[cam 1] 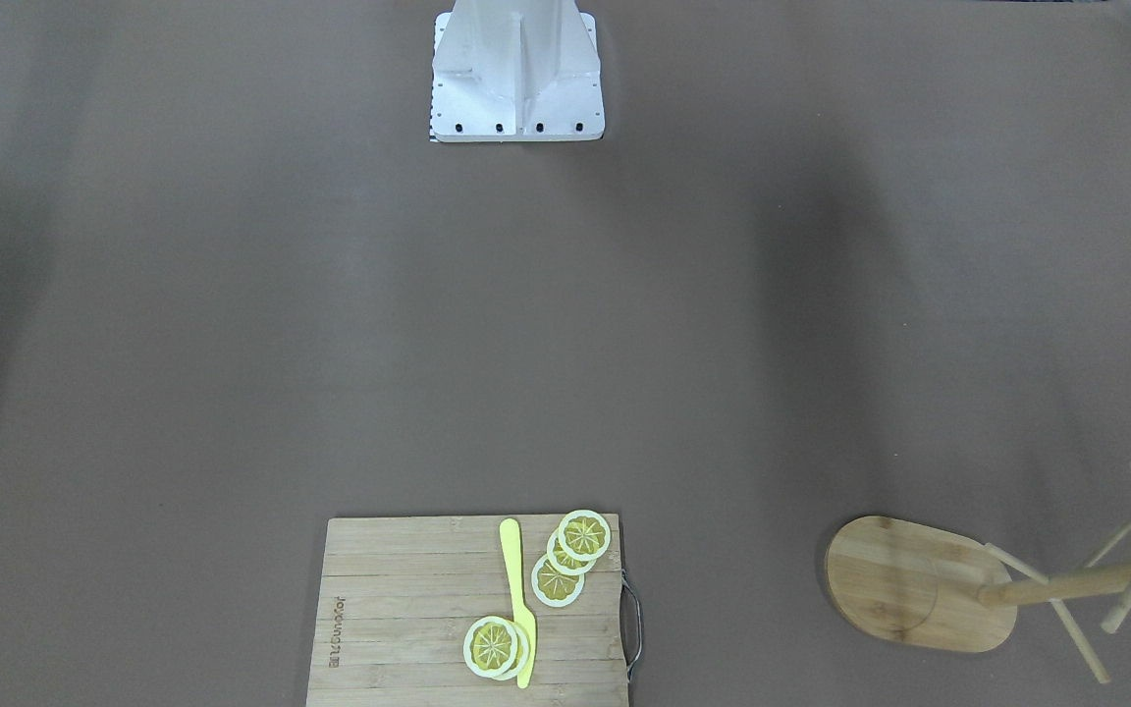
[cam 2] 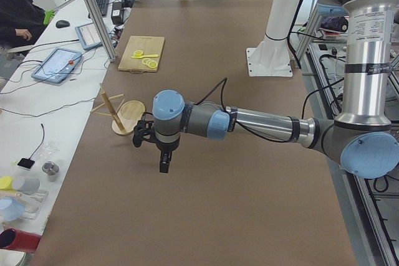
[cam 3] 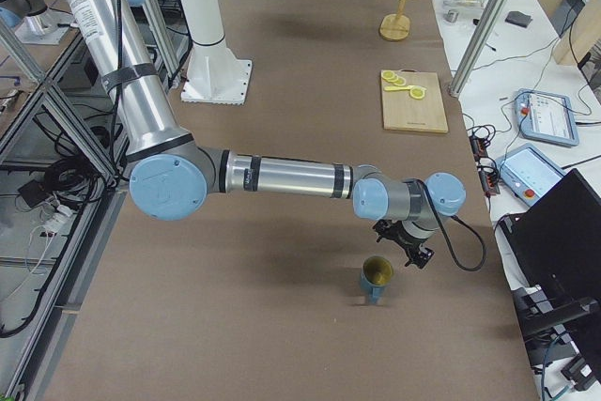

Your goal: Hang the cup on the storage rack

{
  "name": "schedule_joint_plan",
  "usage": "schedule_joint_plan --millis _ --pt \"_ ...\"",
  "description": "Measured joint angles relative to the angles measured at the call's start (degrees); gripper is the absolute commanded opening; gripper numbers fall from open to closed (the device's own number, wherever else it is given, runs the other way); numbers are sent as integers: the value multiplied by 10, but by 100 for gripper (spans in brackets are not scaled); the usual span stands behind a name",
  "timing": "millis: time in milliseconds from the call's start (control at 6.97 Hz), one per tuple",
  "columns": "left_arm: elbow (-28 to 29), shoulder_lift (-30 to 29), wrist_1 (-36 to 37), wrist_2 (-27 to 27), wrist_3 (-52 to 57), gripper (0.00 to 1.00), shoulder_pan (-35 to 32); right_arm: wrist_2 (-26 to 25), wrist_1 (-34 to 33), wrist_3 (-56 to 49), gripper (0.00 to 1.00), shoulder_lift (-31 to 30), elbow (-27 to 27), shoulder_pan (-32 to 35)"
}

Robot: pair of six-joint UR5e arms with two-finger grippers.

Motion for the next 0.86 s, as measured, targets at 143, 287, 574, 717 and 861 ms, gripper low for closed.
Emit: schedule_joint_plan --millis 143,287,574,717,861 --pt "1 0 0 0 0 98 0 -2 19 -15 93 3 -21 0" --pt "1 0 1 0 -1 98 0 -3 43 -24 93 5 -43 0" --pt "1 0 0 0 -1 98 0 -5 65 -26 90 8 -65 -3" --pt "2 0 1 0 -1 98 0 -11 67 -23 90 13 -72 -7" --pt "3 0 1 0 -1 98 0 -19 68 -22 90 19 -79 -9"
